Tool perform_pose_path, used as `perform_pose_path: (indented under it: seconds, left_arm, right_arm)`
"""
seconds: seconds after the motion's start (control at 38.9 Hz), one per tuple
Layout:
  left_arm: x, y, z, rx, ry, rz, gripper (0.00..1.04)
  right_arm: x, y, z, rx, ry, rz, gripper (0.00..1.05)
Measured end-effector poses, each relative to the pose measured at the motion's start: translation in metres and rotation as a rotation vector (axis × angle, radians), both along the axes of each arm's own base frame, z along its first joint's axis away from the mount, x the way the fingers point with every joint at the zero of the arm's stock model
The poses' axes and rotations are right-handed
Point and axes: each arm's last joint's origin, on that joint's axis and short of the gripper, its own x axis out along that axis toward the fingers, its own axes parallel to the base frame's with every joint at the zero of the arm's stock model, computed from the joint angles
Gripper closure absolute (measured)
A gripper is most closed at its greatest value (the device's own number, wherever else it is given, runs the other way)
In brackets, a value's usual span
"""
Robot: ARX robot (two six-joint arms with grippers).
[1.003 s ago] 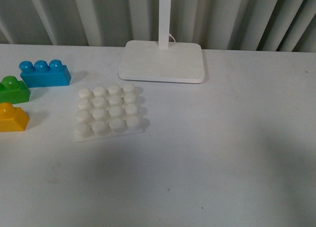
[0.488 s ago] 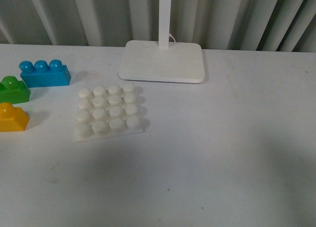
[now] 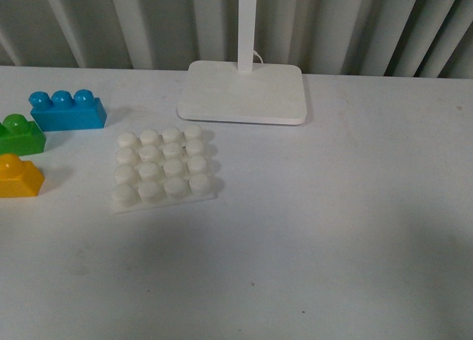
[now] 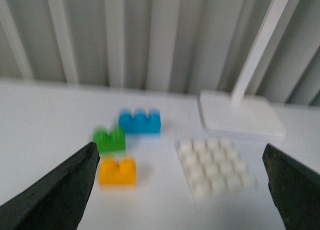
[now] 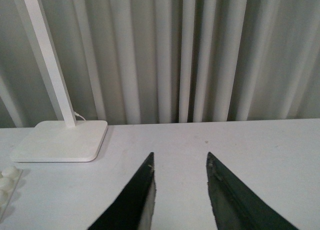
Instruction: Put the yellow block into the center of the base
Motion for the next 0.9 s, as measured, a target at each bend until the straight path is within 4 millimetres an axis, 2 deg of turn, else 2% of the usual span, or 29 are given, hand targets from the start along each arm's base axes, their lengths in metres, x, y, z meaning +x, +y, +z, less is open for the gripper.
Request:
perform_pose_path:
  seconds: [0.05,0.1,0.28,0.31,0.51,0.9]
  left_arm:
    - [0.004,-0.002,-0.002,-0.073,0.172,-0.002,0.06]
    - [0.011,-0.004,-0.007,-0.113,0.248,0.000,0.06]
    - [0.047,-0.004,-0.023,-0.098,0.253,-0.021,0.06]
    - [0.053,-0.002,-0.026,-0.090,0.253,-0.020,0.06]
    - [0.102,0.007,-0.064,0.021,0.312,-0.017,0.06]
    - [0.141,0.019,-0.094,0.134,0.401,-0.017,0.06]
  right_arm:
    - [0.000,0.000,0.000,0.000,0.000,0.000,0.62]
    - [0.000,0.000,0.000,0.000,-0.001,0.000,0.53]
    - [0.000,0.000,0.000,0.000,0.000,0.000,0.10]
    - [0.000,0.000,0.000,0.001,0.000,0.000,0.07]
    - [0.000,0.000,0.000,0.000,-0.001,0.000,0.09]
    - [0.000,0.000,0.000,0.000,-0.001,0.000,0.09]
